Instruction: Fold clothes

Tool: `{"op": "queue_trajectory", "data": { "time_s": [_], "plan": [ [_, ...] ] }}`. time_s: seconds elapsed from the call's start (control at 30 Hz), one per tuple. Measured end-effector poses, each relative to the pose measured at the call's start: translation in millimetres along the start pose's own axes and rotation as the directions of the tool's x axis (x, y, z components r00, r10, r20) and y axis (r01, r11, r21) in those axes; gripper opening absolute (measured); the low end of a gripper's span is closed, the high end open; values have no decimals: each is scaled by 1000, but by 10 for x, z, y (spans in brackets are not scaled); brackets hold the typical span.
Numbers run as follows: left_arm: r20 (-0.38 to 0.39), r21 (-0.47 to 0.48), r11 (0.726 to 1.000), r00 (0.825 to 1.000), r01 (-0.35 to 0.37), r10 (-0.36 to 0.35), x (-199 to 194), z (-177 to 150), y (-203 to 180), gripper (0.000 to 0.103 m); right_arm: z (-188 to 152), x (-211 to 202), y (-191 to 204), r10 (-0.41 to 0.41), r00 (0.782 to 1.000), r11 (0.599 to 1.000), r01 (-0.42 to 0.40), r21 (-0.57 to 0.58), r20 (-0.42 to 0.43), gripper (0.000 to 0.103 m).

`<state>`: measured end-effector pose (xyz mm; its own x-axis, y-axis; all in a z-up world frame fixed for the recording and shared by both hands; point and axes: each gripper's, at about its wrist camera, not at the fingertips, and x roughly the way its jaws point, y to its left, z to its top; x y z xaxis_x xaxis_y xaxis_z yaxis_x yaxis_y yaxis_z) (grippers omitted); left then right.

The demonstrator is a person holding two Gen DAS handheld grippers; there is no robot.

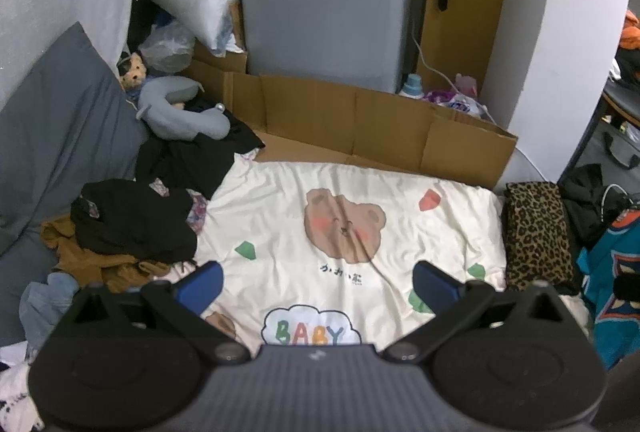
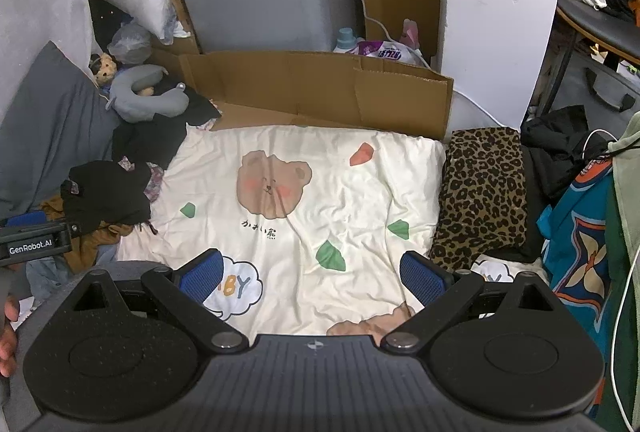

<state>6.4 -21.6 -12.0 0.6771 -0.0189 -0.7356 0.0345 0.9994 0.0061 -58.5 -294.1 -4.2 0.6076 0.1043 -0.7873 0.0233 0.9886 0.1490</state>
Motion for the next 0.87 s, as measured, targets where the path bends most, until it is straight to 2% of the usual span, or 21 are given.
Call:
{"op": "queue_trajectory", "data": {
  "time_s": [0.87],
  "plan": [
    [-6, -17, 1000, 1000, 6, -7, 22, 5, 50, 102, 8, 7, -7, -16, 1000, 1000, 16, 6, -6, 98]
  ]
}}
